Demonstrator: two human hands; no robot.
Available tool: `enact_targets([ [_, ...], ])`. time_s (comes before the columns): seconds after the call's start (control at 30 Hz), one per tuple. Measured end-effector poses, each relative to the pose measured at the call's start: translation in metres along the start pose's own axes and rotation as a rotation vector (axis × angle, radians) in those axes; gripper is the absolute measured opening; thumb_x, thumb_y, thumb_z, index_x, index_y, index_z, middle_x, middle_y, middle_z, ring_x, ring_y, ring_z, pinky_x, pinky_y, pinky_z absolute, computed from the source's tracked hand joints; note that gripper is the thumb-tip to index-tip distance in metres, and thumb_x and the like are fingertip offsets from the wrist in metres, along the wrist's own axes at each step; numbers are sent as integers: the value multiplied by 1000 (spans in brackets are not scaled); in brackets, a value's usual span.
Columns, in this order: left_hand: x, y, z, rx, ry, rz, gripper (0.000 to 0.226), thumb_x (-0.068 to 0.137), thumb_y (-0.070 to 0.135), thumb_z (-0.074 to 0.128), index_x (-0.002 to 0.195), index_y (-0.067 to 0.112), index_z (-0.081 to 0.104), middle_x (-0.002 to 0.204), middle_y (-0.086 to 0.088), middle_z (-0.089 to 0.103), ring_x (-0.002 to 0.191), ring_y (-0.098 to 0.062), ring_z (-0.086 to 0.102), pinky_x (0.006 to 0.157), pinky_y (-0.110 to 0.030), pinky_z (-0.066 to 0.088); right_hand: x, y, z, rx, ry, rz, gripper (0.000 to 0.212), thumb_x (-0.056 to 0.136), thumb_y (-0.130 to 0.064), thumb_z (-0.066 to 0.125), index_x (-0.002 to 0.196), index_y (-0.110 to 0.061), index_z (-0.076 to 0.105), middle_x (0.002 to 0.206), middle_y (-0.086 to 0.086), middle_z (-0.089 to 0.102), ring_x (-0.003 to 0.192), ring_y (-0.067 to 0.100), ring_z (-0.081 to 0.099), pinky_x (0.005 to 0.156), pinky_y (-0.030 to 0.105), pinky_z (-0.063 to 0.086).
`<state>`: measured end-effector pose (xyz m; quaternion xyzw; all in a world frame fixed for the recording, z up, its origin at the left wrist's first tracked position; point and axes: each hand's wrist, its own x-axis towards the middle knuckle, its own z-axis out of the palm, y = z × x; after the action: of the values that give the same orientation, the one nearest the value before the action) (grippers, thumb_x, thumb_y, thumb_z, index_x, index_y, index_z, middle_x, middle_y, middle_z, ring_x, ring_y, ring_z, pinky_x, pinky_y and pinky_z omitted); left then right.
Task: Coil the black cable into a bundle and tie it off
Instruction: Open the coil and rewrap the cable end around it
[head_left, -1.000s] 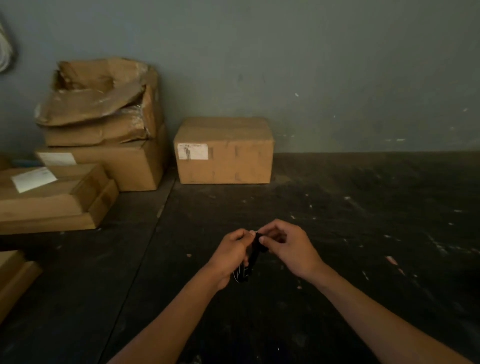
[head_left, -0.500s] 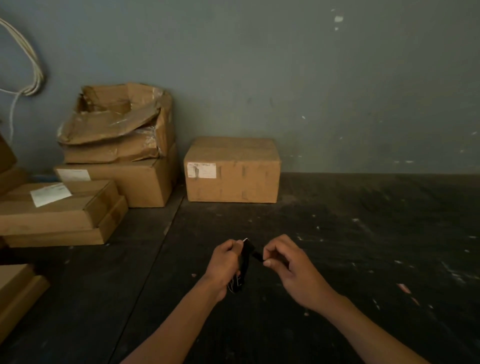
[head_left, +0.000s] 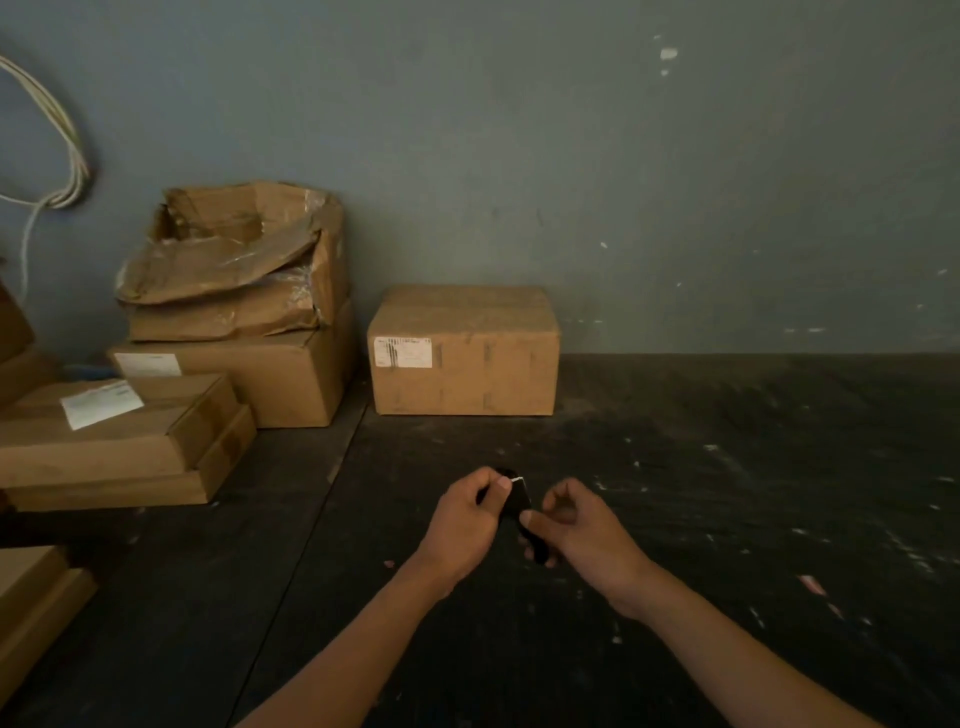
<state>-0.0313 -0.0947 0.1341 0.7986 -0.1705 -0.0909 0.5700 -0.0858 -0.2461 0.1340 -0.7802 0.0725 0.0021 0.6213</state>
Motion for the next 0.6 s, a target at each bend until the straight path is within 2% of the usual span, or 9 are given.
enact_targets([
  [0.1, 1, 0, 0, -17, -19, 10, 25, 102, 28, 43, 87, 20, 61, 86, -6, 59, 75, -15, 53, 69, -30, 44, -1, 1, 2, 90, -47, 76, 16, 93, -13, 62, 109, -11, 57, 79, 7, 72, 68, 16, 67, 60, 28, 48],
  [0.2, 3, 0, -1, -42, -34, -7, 25, 103, 27, 43, 97, 12, 61, 89, -10, 60, 74, -21, 54, 67, -36, 45, -3, 4, 1, 155, -75, 126, 11, 95, -15, 59, 102, -11, 65, 75, 4, 69, 68, 15, 63, 61, 26, 48],
  [0.23, 3, 1, -1, -57, -40, -14, 22, 103, 28, 42, 103, 14, 59, 95, -9, 61, 77, -23, 56, 68, -38, 46, -3, 4, 0, 174, -59, 131, 11, 95, -15, 58, 100, -10, 67, 74, 4, 67, 67, 15, 61, 61, 26, 47],
  [0.3, 4, 2, -3, -93, -37, -32, 18, 103, 28, 40, 120, 28, 48, 101, -4, 59, 81, -20, 58, 73, -34, 51, -3, 5, -2, 167, -9, 137, 14, 96, -15, 57, 99, -9, 68, 73, 4, 65, 65, 14, 59, 60, 26, 47],
  [0.37, 5, 3, -6, -130, -35, -55, 33, 103, 25, 42, 130, 35, 26, 90, -1, 57, 71, -12, 55, 69, -26, 51, -2, 6, -4, 140, 36, 154, 16, 97, -17, 57, 97, -8, 69, 71, 4, 63, 61, 13, 58, 57, 24, 47],
  [0.4, 5, 3, -7, -118, -31, -62, 38, 103, 23, 43, 132, 34, 22, 85, -1, 56, 69, -10, 54, 66, -23, 50, -2, 8, -5, 125, 50, 172, 16, 97, -19, 57, 96, -8, 70, 69, 3, 62, 60, 12, 57, 56, 24, 46],
  [0.43, 5, 2, -7, -78, -25, -64, 37, 102, 22, 44, 132, 30, 23, 85, -2, 57, 69, -9, 54, 63, -21, 50, -1, 9, -5, 109, 58, 195, 17, 96, -20, 58, 95, -8, 71, 67, 2, 62, 58, 11, 57, 55, 24, 46],
  [0.5, 5, 2, -7, 2, -15, -47, 32, 102, 22, 46, 131, 22, 34, 98, -4, 60, 77, -8, 57, 63, -20, 49, 0, 12, -3, 82, 64, 248, 17, 94, -21, 61, 93, -8, 72, 65, 2, 61, 55, 11, 56, 52, 23, 45],
  [0.6, 2, 1, -2, -1, 0, -12, 27, 100, 21, 50, 126, 23, 46, 115, -3, 61, 90, -10, 62, 68, -19, 49, 2, 13, 3, 115, 69, 331, 15, 92, -20, 65, 92, -6, 72, 58, 1, 59, 50, 11, 53, 48, 23, 42],
])
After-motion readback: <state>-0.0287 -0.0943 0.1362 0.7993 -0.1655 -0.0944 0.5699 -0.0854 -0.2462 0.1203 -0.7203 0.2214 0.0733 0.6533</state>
